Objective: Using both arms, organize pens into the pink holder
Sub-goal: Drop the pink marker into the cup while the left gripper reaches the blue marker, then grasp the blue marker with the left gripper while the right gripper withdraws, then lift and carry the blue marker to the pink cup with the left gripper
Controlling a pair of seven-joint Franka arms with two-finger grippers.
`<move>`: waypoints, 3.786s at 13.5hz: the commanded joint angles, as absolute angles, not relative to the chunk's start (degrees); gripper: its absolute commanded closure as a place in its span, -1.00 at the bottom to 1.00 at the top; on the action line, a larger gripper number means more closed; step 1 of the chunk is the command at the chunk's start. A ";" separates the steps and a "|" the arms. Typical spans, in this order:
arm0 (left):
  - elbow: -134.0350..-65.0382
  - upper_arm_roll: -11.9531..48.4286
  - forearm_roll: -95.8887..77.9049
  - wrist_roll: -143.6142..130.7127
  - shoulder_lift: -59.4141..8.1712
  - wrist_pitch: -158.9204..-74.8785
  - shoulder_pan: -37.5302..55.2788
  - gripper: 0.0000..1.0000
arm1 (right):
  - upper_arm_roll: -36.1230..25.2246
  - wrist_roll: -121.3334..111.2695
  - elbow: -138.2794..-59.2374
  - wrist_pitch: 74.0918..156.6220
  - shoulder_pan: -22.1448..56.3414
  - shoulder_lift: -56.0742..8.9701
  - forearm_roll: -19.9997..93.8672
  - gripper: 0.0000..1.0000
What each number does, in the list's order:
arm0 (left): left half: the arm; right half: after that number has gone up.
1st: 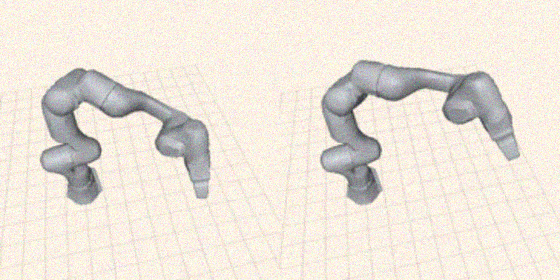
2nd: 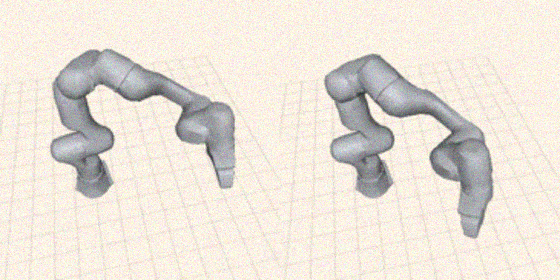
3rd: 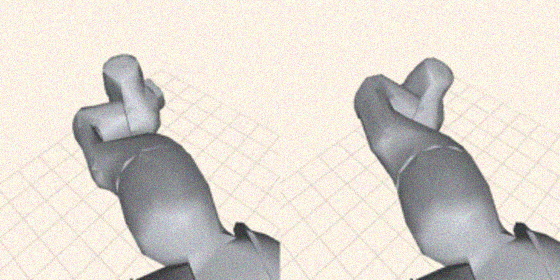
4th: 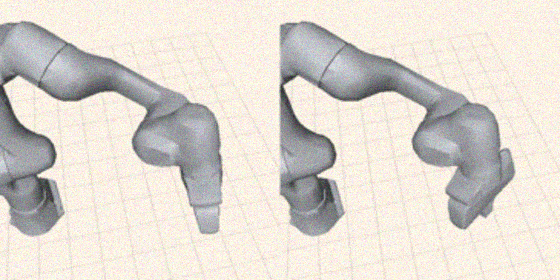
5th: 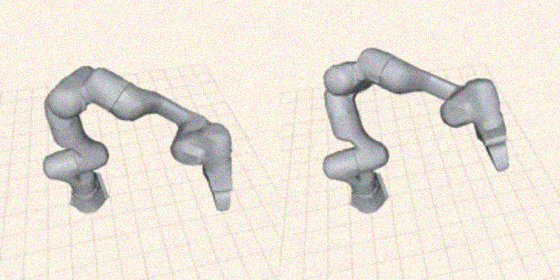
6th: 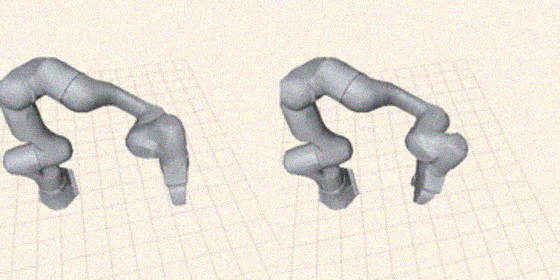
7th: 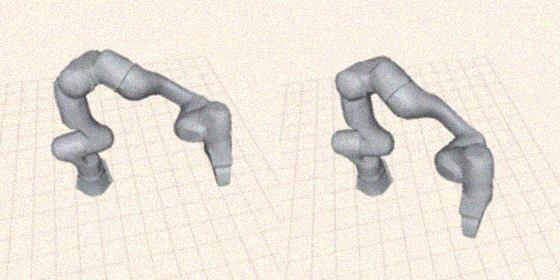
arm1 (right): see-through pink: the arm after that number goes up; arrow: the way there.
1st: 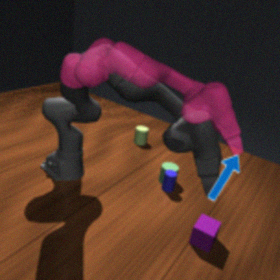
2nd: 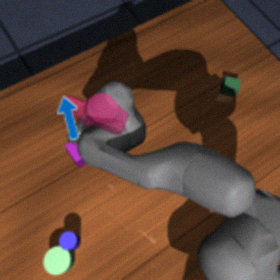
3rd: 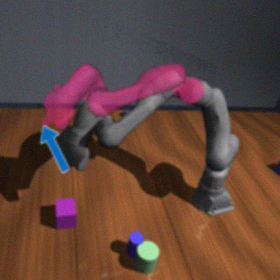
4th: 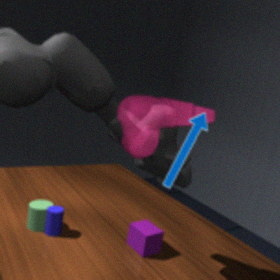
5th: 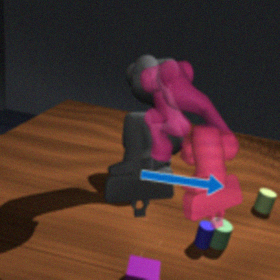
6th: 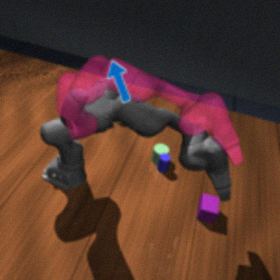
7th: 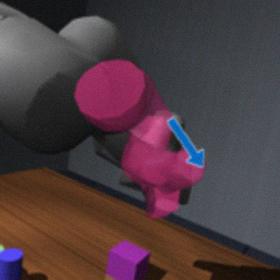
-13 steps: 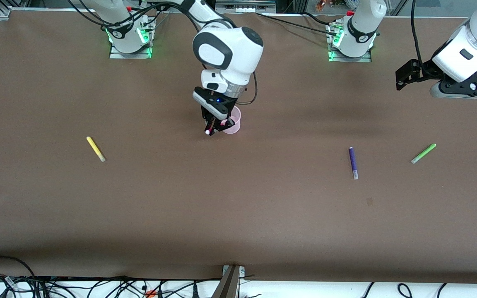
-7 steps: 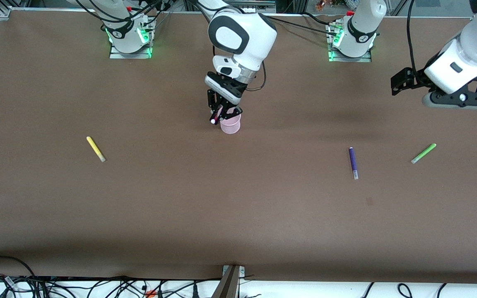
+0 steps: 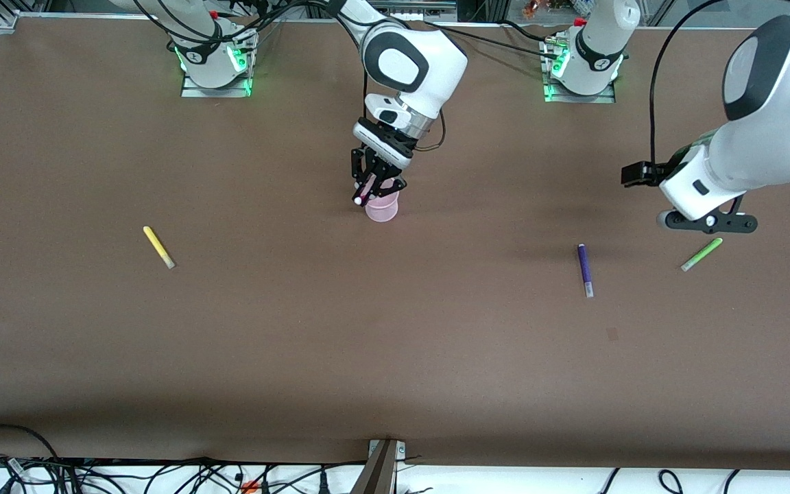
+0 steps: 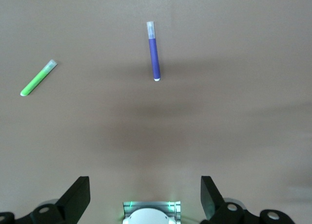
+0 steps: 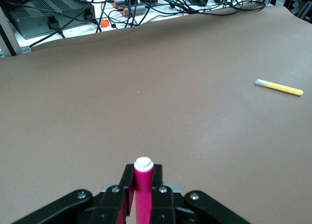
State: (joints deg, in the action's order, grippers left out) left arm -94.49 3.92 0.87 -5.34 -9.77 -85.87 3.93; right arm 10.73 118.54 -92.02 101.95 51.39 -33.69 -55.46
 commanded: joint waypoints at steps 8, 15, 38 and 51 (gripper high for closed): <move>-119.44 4.13 0.26 -1.67 -13.60 -123.37 2.29 -1.00 | 9.05 119.36 -89.47 100.02 55.63 -34.89 -57.04 -0.25; -130.23 4.39 0.09 -2.46 -20.30 -147.87 0.35 -1.00 | 4.59 108.41 -89.38 100.45 54.85 -29.03 -53.72 -0.61; -128.14 4.48 0.09 -3.96 -26.46 -153.98 1.23 1.00 | -32.08 4.76 -95.45 97.39 44.14 -9.49 2.09 -0.98; -110.51 9.05 -17.39 -16.13 -23.99 -115.36 1.75 1.00 | 3.16 3.43 -96.33 99.92 5.27 -7.29 -0.62 -0.95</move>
